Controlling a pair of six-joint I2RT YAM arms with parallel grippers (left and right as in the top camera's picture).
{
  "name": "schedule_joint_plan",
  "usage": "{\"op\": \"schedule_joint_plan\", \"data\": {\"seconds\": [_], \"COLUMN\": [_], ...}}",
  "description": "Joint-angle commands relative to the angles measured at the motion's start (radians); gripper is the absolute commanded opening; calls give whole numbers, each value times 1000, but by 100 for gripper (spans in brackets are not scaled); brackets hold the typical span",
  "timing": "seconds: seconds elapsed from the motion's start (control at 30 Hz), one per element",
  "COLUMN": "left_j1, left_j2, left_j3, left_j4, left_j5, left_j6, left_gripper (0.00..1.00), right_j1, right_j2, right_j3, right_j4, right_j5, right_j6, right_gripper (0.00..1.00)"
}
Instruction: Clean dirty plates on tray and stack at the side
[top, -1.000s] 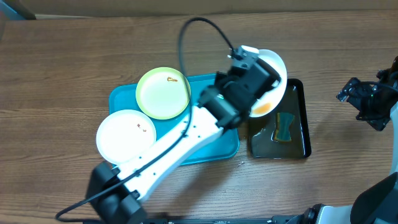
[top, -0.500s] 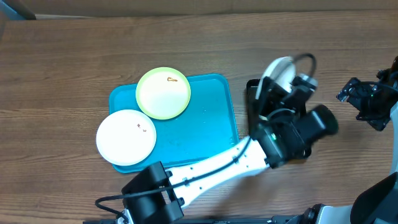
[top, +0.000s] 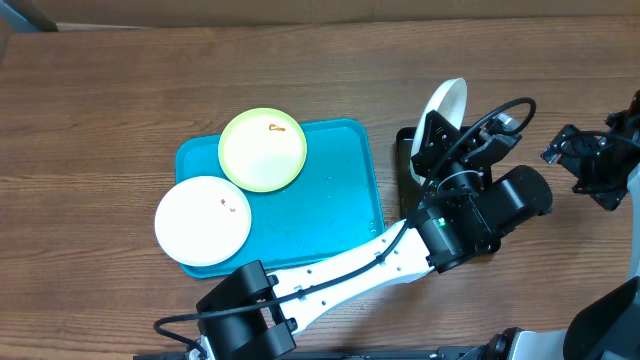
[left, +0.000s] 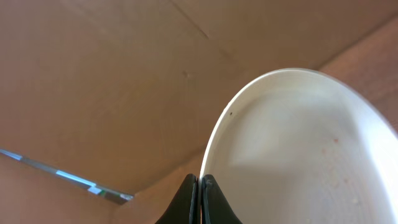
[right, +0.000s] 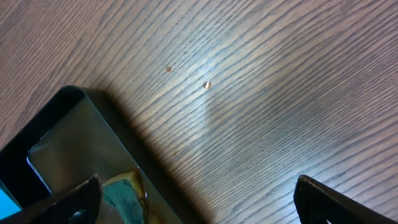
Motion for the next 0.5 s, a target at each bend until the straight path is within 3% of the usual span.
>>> {"op": "schedule_joint_plan", "data": {"seconds": [0.0, 0.23, 0.47], "left_j1": [13, 22, 54], "left_j2": [-6, -6, -9], "left_j3": [20, 20, 20], "left_j4": [24, -1, -188], "left_j5": [-51, -36, 169], "left_j6": [31, -93, -262], "left_gripper": [4, 4, 4], "right_j1": [-1, -1, -1], "right_j2": [-4, -4, -4], "right_j3": [21, 21, 21], "right_j4": [4, 4, 4], "right_j5": [10, 10, 10], "right_j6": [3, 3, 3], "right_gripper": [100, 100, 100]}}
